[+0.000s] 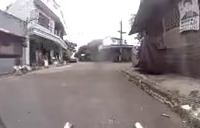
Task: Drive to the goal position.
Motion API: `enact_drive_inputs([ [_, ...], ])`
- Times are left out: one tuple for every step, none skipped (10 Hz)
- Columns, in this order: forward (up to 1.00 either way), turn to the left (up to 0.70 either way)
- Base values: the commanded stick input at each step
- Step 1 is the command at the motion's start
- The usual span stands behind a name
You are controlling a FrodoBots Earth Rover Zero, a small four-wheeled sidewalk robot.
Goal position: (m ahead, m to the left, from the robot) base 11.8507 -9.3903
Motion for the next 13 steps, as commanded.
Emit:
enact_drive_inputs([
  [0.70, 0.00],
  [0.70, 0.00],
  [0.70, 0.00],
  [0.70, 0.00],
  [0.70, 0.00],
  [0.70, 0.00],
  [0.70, 0.00],
  [0.70, 0.00],
  [0.70, 0.00],
  [0.70, 0.00],
  [0.70, 0.00],
  [0.70, 0.00],
  [0.70, 0.00],
])
